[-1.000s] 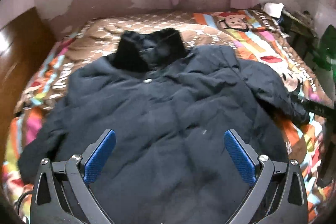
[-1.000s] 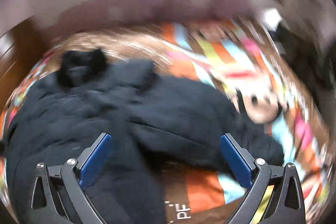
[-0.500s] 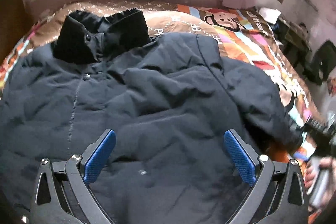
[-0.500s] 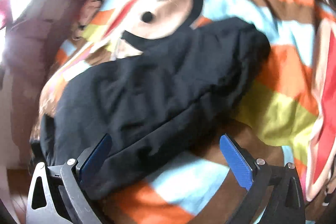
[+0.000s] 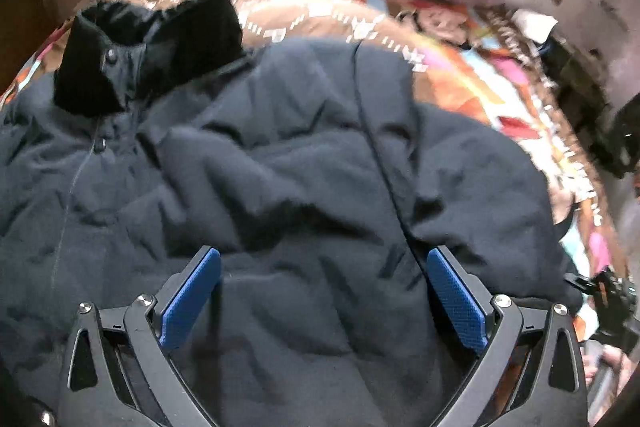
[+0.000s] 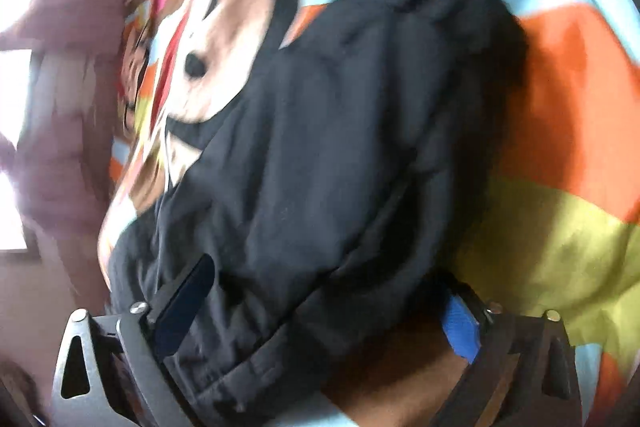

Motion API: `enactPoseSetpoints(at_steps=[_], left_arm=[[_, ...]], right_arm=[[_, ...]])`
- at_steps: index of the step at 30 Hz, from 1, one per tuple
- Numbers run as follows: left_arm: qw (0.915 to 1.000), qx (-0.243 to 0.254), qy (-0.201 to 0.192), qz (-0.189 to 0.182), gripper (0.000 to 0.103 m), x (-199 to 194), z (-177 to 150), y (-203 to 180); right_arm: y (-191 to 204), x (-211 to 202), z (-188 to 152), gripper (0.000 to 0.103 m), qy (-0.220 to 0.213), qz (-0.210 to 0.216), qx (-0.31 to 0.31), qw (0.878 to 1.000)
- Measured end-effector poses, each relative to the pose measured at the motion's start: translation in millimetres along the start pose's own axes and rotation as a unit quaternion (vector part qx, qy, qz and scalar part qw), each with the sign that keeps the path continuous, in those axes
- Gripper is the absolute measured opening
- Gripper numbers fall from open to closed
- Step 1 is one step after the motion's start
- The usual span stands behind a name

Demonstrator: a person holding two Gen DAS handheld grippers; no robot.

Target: Fold large clothes

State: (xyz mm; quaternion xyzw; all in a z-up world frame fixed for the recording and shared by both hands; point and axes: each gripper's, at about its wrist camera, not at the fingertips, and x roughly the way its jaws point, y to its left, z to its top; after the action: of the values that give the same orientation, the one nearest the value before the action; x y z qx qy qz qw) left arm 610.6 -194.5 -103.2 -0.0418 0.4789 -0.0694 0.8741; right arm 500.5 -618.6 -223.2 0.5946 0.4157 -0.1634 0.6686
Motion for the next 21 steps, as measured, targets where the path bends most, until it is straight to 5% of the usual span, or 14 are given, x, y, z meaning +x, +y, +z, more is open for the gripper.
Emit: enactPoseSetpoints(at_steps=[8,12,17,21], left_arm=[[0.999,0.013,0.022,0.037,0.102,22.2,-16.3,1.5],[0.9979,0.011,0.053,0.035,0.102,22.9,-10.5,3.5],[0.9954,-0.026,0.089,0.026,0.102,-4.2,6.2,26.8],[0.9942,-0.03,0.093,0.046,0.102,-41.2,14.5,53.5]], right_arm=[[-22.7,-11.9,19.5,0.055,-0.01,0.018,0.03,0.999],[-14.2,-14.9,23.6,0.017,-0.011,0.04,0.006,0.999],[29.1,-49.2,26.0,0.01,-0.083,0.028,-0.078,0.993],[86.7,-89.3,8.2,0.009,-0.149,0.022,-0.206,0.967]])
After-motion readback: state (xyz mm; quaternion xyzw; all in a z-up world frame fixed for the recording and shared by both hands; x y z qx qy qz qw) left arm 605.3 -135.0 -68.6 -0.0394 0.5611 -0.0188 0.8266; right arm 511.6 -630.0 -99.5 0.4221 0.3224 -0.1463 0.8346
